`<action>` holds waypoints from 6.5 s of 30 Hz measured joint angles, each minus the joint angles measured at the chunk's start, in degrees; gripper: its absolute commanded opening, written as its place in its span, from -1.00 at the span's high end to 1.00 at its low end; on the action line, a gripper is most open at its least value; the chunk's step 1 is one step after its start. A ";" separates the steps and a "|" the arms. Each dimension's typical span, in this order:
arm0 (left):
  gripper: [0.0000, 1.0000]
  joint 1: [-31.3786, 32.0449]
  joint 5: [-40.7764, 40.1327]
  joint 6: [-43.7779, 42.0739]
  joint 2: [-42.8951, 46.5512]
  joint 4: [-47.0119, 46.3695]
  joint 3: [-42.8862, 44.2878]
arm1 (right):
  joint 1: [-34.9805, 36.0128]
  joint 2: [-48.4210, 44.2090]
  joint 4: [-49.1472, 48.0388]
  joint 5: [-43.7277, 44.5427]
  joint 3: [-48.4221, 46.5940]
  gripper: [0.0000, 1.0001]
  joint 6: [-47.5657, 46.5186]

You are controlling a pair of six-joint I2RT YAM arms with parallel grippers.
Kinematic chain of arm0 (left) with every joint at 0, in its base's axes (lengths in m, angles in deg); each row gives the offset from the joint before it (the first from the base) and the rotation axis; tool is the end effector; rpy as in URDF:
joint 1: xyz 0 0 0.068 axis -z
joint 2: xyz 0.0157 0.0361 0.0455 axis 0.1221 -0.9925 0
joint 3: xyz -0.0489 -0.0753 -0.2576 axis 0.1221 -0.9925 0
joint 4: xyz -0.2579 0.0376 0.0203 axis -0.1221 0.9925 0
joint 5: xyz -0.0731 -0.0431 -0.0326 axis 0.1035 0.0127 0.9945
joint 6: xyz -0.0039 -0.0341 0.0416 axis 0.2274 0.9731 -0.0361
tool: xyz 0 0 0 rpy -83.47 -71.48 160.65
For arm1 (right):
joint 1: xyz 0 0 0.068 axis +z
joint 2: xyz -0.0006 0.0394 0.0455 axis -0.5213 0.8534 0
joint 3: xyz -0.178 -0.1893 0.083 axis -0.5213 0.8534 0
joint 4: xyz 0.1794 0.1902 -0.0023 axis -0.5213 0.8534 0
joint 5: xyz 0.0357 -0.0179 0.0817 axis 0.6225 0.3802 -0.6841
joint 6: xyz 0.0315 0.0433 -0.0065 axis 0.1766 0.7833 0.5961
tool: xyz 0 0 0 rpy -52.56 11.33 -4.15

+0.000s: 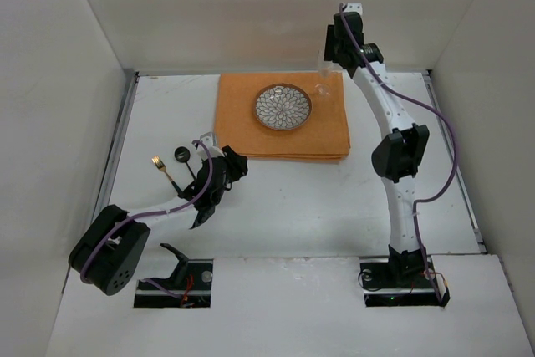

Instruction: Set the dinner table for one person

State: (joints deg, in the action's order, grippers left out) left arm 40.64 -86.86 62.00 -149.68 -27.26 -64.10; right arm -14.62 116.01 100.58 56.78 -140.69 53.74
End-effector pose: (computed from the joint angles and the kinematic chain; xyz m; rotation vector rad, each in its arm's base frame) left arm 0.2081 -0.1257 0.1850 -0.2873 1.8007 -0.6287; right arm 0.5095 0.1402 0.3534 0.0975 2.0387 -0.1053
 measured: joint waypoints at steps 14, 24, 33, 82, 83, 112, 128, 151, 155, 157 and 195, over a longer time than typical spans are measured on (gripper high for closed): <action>0.18 0.02 0.00 0.00 -0.02 0.00 0.00 | 0.00 -0.39 -0.09 -0.50 -1.20 -0.21 0.94; 0.18 0.02 0.00 0.00 -0.02 0.00 0.00 | 0.00 -4.83 -0.09 -1.03 -1.20 -0.21 1.29; 0.16 -0.15 -0.33 -0.07 -0.13 0.28 0.02 | 0.50 -17.20 -3.67 -1.05 11.26 0.59 1.49; 0.35 -17.49 -8.07 -0.57 -4.92 38.88 10.78 | 24.94 -71.97 -53.75 -7.63 110.90 0.06 18.84; 0.35 -17.88 -8.11 -0.48 -5.22 38.73 10.78 | 24.94 -71.97 -53.81 -7.63 110.90 0.06 18.84; 1.00 -20.09 -4.61 -0.28 -5.09 35.32 11.06 | 22.64 -75.76 -55.06 -6.88 112.80 -0.13 19.98; 1.00 -9.51 -7.91 -2.16 3.43 39.01 12.50 | 19.52 -78.73 -55.34 -4.83 115.49 -0.19 21.51; 1.00 12.44 0.33 -2.45 -40.35 33.55 64.78 | 4.11 -90.40 -54.97 -2.56 121.79 -0.08 30.34; 1.00 12.39 1.20 -1.62 -48.11 33.48 72.85 | 4.11 -90.33 -54.90 -2.58 122.11 -0.08 30.86; 1.00 12.37 1.75 -1.01 -51.65 33.33 76.50 | 4.11 -90.47 -54.93 -2.58 122.11 -0.08 31.08; 0.01 7.41 -0.72 -0.39 -19.71 25.51 43.19 | 5.64 -87.52 -54.99 -3.45 122.84 0.58 31.76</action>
State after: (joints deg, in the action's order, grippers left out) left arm 48.05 -87.58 61.61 -169.40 -1.75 -20.91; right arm -8.98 28.49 45.58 53.32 -17.85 85.50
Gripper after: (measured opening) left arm 0.474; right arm 0.198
